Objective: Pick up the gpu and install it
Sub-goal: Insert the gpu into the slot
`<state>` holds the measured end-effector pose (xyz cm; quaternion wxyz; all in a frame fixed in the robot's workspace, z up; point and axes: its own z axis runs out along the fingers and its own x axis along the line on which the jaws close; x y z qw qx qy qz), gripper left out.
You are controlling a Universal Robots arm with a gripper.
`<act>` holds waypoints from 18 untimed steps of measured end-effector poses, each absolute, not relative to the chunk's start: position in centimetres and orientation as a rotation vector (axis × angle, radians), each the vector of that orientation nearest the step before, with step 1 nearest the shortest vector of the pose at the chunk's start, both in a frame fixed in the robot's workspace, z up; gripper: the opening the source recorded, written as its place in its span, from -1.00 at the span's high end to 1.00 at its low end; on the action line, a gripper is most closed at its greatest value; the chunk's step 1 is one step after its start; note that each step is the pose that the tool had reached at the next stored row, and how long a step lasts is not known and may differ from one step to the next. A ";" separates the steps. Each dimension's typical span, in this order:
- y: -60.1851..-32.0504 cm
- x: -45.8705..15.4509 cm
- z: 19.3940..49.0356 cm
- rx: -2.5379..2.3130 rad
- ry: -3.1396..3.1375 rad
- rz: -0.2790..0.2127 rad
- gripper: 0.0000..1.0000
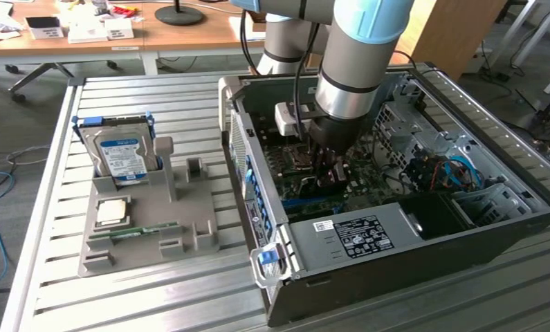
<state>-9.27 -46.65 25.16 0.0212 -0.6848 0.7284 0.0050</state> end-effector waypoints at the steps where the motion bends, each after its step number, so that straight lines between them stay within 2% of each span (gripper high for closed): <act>1: -46.7 -9.3 25.2 -2.123 2.258 0.016 0.47; 18: -46.7 -9.3 25.2 -2.125 2.256 0.016 0.47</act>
